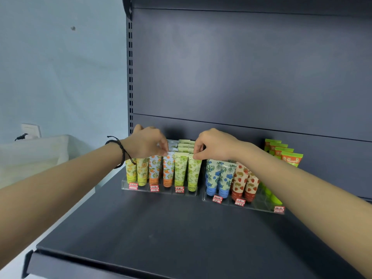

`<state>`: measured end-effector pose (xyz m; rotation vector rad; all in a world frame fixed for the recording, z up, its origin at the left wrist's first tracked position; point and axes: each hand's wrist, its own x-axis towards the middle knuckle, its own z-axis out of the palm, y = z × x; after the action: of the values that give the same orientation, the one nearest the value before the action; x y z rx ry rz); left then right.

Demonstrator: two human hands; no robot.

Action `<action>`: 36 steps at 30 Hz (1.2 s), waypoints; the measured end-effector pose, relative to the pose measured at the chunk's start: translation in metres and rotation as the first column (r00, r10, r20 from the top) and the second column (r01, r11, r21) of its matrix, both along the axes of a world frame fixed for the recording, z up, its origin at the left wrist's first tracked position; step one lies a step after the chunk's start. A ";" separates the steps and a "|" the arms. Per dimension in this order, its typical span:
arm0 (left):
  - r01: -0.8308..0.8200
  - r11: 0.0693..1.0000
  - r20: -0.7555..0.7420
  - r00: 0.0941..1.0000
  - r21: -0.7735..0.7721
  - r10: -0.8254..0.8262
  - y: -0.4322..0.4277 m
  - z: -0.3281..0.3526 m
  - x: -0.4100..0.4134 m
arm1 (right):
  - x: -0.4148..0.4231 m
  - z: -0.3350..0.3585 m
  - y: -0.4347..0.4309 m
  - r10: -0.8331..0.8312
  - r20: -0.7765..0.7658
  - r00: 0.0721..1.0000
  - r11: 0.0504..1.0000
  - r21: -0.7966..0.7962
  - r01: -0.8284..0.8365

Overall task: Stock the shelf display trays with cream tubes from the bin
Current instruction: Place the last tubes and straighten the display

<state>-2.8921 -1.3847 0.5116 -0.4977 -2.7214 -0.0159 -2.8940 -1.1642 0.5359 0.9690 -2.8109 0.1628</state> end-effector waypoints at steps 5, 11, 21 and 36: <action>-0.014 1.000 0.001 1.000 0.009 0.014 0.000 0.001 -0.001 | -0.001 0.001 0.000 0.008 0.008 1.000 1.000 0.002 -0.008; -0.005 1.000 0.021 1.000 0.009 0.005 0.000 0.002 0.002 | 0.000 0.000 -0.001 0.016 0.014 1.000 1.000 0.020 -0.016; 0.010 0.999 0.079 0.997 0.050 -0.014 0.004 0.003 0.008 | 0.000 0.001 -0.002 0.019 0.010 1.000 1.000 0.023 -0.020; -0.039 0.999 0.130 0.991 -0.015 0.040 -0.009 0.013 0.011 | 0.003 0.005 0.002 0.015 0.018 1.000 0.999 0.038 -0.015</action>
<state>-2.8807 -1.3939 0.5245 -0.4614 -2.8600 -0.0210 -2.8915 -1.1626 0.5411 1.0018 -2.8330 0.1209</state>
